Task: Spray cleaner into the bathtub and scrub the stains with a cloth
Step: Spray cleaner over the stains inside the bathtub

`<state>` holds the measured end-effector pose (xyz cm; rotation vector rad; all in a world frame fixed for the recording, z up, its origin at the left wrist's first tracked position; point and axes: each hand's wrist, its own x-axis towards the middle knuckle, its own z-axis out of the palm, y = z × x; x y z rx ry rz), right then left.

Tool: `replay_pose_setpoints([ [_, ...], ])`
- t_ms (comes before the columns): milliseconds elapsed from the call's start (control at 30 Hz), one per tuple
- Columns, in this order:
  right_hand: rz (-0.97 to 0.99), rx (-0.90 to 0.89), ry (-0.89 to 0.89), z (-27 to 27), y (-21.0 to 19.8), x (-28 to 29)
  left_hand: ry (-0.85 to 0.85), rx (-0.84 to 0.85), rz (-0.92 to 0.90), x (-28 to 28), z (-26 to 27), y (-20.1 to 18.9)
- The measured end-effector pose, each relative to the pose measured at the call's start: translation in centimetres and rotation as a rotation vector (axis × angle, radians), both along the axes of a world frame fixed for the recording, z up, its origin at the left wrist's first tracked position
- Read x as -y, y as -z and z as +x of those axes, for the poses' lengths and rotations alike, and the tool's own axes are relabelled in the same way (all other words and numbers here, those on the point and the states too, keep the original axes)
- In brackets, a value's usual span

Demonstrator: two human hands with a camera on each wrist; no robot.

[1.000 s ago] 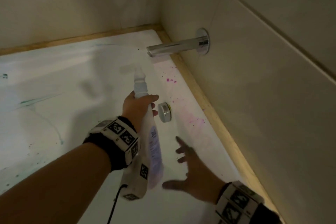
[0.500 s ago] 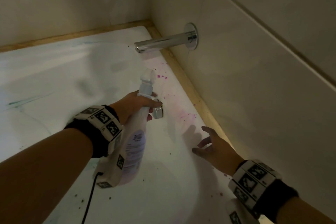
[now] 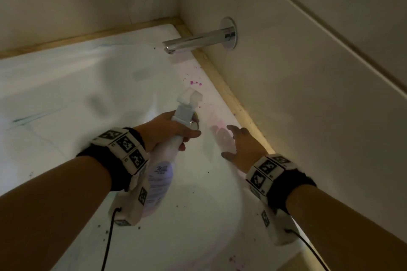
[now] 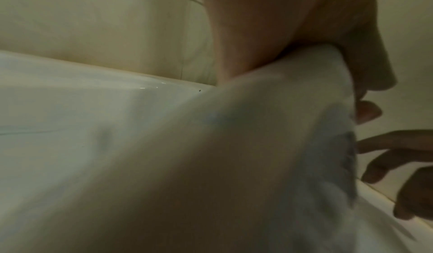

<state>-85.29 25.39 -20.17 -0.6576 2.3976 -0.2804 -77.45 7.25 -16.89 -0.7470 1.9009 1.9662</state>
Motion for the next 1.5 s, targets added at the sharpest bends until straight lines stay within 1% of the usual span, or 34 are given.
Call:
replay_pose_setpoints([
  [133, -0.001, -0.032, 0.050, 0.8, -0.7, -1.2, -0.096, -0.003, -0.128, -1.0, 1.3, 0.2],
  [167, 0.001, -0.029, 0.068, 1.0, -0.9, -1.6, -0.095, 0.011, -0.141, -1.1, 1.5, 0.2],
  [300, 0.043, -0.029, 0.115, 2.0, -1.3, -3.3, 0.135, 0.107, -0.023, -1.2, 2.5, -0.5],
  [400, 0.074, -0.006, 0.140, 2.7, -1.1, -4.1, 0.194, 0.128, -0.075, -2.2, 3.1, -0.7],
  [467, 0.106, 0.014, 0.139, 3.1, -0.7, -4.5, 0.167, 0.132, -0.144, -3.0, 3.5, -0.6],
  [533, 0.156, 0.026, 0.115, 3.4, -0.1, -5.0, 0.082, 0.130, -0.240, -3.2, 3.7, 0.0],
  [567, 0.178, 0.030, 0.100, 3.6, 0.2, -5.2, 0.051, 0.134, -0.251, -3.2, 3.7, 0.2],
  [600, 0.191, 0.031, 0.090, 3.8, 0.5, -5.5, 0.049, 0.141, -0.236, -3.2, 3.7, 0.4],
  [700, 0.200, 0.016, 0.070, 4.4, 0.9, -6.5, 0.143, 0.173, -0.121, -3.6, 3.7, 0.0],
  [767, 0.201, 0.009, 0.051, 4.8, 1.1, -7.1, 0.159, 0.181, -0.098, -4.0, 3.7, 0.0],
  [867, 0.192, -0.002, 0.038, 4.8, 1.2, -7.6, 0.133, 0.166, -0.175, -4.7, 3.6, -0.1],
  [933, 0.185, 0.002, 0.046, 4.9, 1.2, -7.8, 0.105, 0.192, -0.243, -4.8, 3.7, 0.4],
  [1000, 0.178, 0.000, 0.045, 5.0, 1.3, -8.0, 0.099, 0.232, -0.235, -4.8, 3.9, 0.7],
  [1100, 0.168, -0.007, 0.043, 5.2, 1.3, -8.3, 0.184, 0.284, -0.130, -4.9, 4.2, 0.5],
  [1133, 0.165, -0.005, 0.046, 5.3, 1.4, -8.4, 0.212, 0.285, -0.119, -5.0, 4.3, 0.4],
  [1233, 0.166, -0.008, 0.059, 5.7, 1.3, -8.8, 0.251, 0.251, -0.142, -5.7, 4.6, 0.3],
  [1367, 0.175, -0.017, 0.081, 6.1, 1.3, -9.9, 0.235, 0.239, -0.271, -6.1, 5.3, 0.9],
  [1433, 0.185, -0.020, 0.089, 6.2, 1.1, -10.4, 0.266, 0.249, -0.253, -6.3, 5.6, 0.7],
  [1500, 0.189, -0.027, 0.099, 6.3, 1.0, -10.9, 0.364, 0.276, -0.208, -6.7, 5.9, 0.1],
])
